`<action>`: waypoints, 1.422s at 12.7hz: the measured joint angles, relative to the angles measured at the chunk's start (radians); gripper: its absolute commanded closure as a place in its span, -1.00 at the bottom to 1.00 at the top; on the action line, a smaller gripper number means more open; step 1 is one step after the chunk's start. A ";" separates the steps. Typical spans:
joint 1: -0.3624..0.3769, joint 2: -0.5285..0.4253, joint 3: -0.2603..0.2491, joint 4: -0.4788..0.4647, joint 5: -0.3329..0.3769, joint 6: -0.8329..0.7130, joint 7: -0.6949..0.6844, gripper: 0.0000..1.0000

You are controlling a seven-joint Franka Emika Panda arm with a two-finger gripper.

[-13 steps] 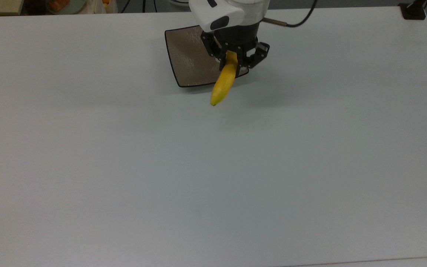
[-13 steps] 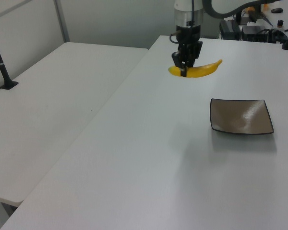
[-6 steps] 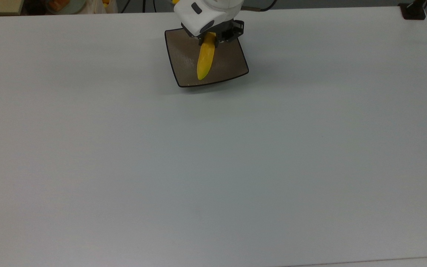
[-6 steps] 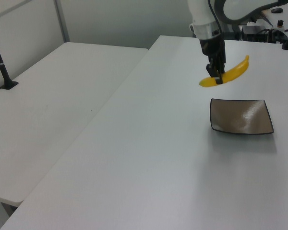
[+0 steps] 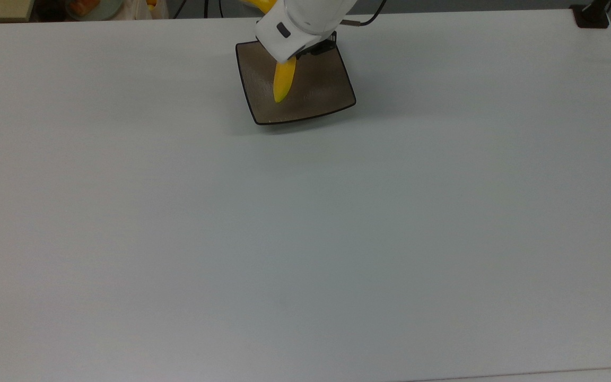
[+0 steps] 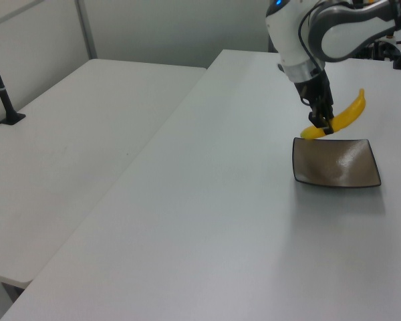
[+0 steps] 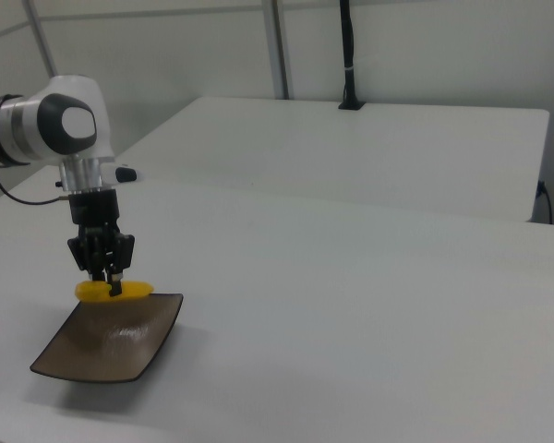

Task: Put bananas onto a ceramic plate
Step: 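Carry the banana over the brown plate and lower it onto it, then open the gripper to release the banana and raise it away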

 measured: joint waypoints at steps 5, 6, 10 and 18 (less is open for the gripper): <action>0.007 -0.001 0.022 -0.086 -0.043 0.059 0.090 0.87; 0.007 -0.001 0.038 -0.118 -0.060 0.066 0.112 0.87; 0.008 -0.001 0.052 -0.159 -0.075 0.089 0.139 0.46; 0.008 -0.001 0.052 -0.162 -0.075 0.089 0.140 -0.09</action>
